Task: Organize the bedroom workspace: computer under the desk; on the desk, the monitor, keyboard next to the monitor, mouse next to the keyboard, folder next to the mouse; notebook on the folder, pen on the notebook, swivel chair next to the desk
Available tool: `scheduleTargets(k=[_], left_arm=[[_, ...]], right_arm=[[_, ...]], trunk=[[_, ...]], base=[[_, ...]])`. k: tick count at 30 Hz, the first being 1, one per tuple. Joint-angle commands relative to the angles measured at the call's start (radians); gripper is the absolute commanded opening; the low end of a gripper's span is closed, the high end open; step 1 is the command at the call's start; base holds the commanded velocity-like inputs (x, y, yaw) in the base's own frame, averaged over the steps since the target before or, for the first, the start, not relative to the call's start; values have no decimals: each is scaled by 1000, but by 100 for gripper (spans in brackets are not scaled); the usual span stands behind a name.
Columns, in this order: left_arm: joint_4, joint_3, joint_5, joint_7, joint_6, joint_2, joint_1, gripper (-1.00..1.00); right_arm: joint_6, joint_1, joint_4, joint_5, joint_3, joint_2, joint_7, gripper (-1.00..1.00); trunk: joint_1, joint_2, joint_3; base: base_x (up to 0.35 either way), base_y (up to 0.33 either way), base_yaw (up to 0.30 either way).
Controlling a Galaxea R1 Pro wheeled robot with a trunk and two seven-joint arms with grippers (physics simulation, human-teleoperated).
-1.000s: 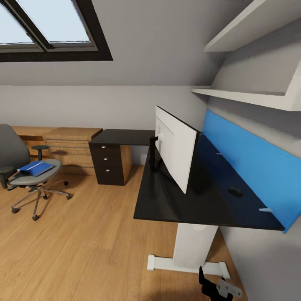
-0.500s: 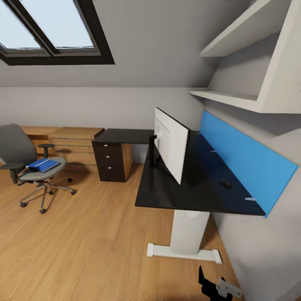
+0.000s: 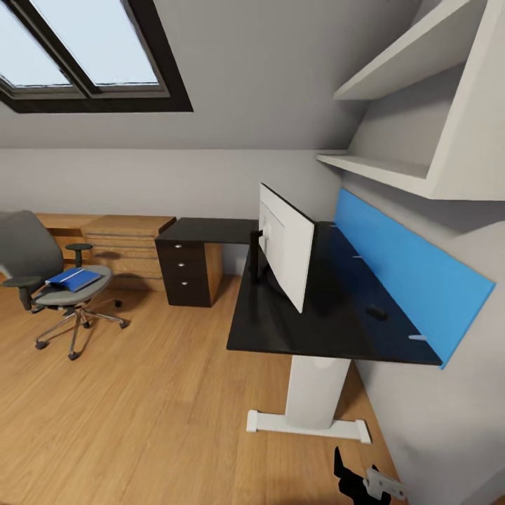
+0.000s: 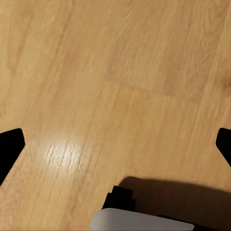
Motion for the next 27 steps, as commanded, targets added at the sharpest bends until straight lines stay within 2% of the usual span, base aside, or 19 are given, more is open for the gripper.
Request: scheduleTargets(k=[1, 10, 13, 16, 17, 23, 24, 25, 26, 27], left_arm=[[1, -7, 9, 4, -4, 3, -1, 100], [-4, -6, 9, 4, -12, 23, 0, 100], [-5, -6, 9, 5, -15, 27, 0, 100], [-6, -6, 9, 5, -16, 28, 0, 100], [-6, -6, 9, 5, -17, 29, 0, 100], [-6, -6, 9, 5, -17, 30, 0, 100], [-6, -6, 9, 5, -17, 30, 0, 100], [-6, -6, 9, 5, -17, 31, 0, 100], [-6, -6, 9, 5, -17, 31, 0, 100], [-6, -6, 9, 5, -17, 31, 0, 100]], right_arm=[[-3, -1, 2, -11, 4, 0, 8, 100], [-9, -1, -1, -10, 6, -1, 9, 100], [4, -3, -30, -17, 2, -57, 6, 100], [57, -5, -74, -33, -1, -108, 5, 100], [128, -6, -116, -50, -3, -139, 5, 100], [405, -7, -324, -99, -8, -233, -9, 100], [476, -7, -401, -106, -8, -263, -37, 100], [505, -7, -439, -109, -9, -276, -60, 100], [554, -7, -511, -112, -9, -298, -121, 100], [575, -7, -548, -113, -9, -306, -159, 100]], trunk=[[-4, 7, 2], [-38, 70, 30], [-50, 91, 40], [-61, 112, 49], [-65, 119, 52], [-88, 161, 71], [-92, 168, 74], [-96, 175, 77], [-100, 182, 81], [-104, 189, 84]], base=[[0, 0, 0], [0, 0, 0], [0, 0, 0], [0, 0, 0], [0, 0, 0], [0, 0, 0], [0, 0, 0], [0, 0, 0], [0, 0, 0], [0, 0, 0]])
